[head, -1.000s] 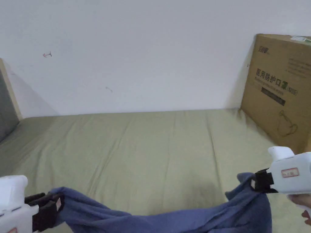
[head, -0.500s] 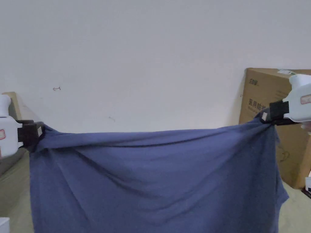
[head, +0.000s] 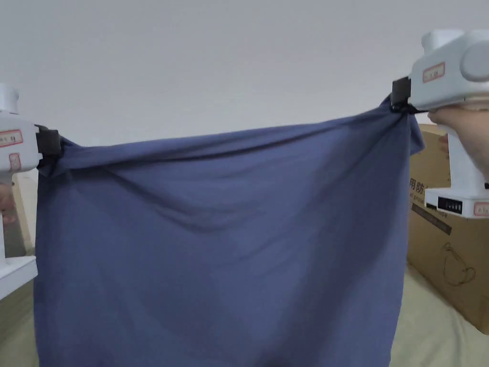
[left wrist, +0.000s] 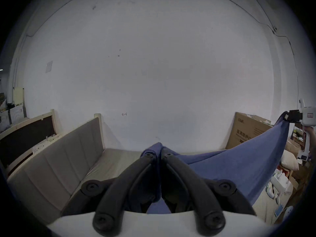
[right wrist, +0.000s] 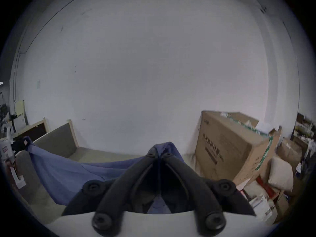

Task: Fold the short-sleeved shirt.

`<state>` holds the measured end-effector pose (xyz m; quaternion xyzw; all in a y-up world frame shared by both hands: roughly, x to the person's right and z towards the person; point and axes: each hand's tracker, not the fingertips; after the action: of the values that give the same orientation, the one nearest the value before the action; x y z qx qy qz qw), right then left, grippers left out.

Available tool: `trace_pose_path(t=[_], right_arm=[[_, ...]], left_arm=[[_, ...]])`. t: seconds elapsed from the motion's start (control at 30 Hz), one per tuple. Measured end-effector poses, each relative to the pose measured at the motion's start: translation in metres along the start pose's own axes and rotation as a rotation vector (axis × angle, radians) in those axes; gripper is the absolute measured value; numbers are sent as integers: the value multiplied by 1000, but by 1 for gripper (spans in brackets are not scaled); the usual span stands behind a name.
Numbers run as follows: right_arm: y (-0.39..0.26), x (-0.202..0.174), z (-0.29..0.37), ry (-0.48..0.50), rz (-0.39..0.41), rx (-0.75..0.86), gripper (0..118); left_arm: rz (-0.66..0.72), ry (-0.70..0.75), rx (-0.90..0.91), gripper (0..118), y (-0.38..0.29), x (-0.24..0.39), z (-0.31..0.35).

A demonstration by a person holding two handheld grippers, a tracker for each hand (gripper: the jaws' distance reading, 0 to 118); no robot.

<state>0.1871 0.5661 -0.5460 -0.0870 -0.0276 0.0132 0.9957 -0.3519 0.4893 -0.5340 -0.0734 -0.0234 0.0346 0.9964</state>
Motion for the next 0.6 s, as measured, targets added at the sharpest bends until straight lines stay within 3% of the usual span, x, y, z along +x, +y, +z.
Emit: trace_pose_path(t=[0.23, 0.33, 0.4, 0.6], right_arm=[[0, -1, -14, -67, 9, 65, 0], [-37, 1, -25, -67, 0, -9, 0], [-87, 2, -31, -51, -5, -91, 0], [-302, 8, -5, -2, -136, -470, 0]], left_arm=[[4, 7, 82, 4, -13, 13, -19], [11, 21, -13, 4, -42, 17, -29], [11, 20, -122, 4, -81, 18, -35], [155, 9, -465, 4, -250, 9, -8]])
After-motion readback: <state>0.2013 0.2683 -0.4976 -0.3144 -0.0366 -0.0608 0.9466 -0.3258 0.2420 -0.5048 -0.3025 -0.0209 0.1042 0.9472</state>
